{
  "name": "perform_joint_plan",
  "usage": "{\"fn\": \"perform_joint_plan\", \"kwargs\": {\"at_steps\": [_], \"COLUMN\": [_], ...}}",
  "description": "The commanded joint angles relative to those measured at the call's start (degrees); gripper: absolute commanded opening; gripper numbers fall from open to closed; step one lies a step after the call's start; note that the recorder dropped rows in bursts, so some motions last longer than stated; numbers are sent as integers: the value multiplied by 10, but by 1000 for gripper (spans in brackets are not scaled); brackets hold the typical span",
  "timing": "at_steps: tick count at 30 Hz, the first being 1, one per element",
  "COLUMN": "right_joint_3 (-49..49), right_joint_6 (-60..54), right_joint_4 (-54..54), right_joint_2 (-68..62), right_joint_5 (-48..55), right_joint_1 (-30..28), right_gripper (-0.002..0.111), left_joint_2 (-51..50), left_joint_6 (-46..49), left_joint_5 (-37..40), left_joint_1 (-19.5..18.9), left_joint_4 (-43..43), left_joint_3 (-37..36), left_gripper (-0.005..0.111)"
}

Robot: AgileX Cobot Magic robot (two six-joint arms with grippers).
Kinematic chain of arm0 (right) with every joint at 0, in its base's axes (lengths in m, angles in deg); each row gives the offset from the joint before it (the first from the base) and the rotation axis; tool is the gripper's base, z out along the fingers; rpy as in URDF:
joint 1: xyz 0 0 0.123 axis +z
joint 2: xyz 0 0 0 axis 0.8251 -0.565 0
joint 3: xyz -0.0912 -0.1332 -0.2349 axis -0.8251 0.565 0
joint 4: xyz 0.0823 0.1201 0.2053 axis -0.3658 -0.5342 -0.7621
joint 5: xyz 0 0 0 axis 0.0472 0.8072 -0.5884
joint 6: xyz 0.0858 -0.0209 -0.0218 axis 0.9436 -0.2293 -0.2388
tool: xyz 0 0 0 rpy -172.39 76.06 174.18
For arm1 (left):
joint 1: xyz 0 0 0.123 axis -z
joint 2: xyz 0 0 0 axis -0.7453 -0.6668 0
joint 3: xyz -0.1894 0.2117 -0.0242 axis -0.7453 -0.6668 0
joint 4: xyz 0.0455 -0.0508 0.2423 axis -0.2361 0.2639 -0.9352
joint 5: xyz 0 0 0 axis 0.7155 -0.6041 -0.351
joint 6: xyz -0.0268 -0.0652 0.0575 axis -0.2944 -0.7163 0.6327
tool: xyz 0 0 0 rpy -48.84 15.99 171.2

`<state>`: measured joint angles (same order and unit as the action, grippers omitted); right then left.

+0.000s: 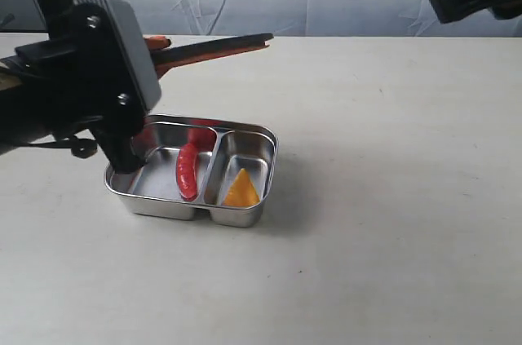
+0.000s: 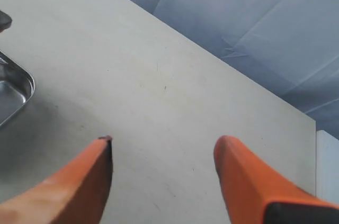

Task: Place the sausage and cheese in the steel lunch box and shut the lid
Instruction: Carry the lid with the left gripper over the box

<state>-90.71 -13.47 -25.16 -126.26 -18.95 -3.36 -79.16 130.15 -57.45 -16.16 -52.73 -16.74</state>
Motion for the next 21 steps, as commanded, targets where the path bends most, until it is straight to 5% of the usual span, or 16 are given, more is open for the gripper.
{"fn": "perform_joint_plan", "kwargs": {"at_steps": [1,6,10,13,21], "right_joint_3": [-2,-2,-2,-2,-2], "right_joint_6": [6,6,8,8,8], "right_joint_4": [8,16,24,34,35], "right_joint_2": [13,15,15,15,15], "right_joint_5": [12,12,12,12,12], "right_joint_1": [-3,-3,-3,-3,-3], "right_gripper": [57,57,57,57,57], "left_joint_2": [-60,-119,-156,-188,-255], "left_joint_6": [120,247,265,274,328], "left_joint_5": [-138,-203,-223,-313,-406], "left_joint_1": [31,81,125,158,178], "left_joint_4": [87,213,225,256,338], "left_joint_3": [4,4,4,4,4], "left_gripper": [0,0,0,0,0]}}
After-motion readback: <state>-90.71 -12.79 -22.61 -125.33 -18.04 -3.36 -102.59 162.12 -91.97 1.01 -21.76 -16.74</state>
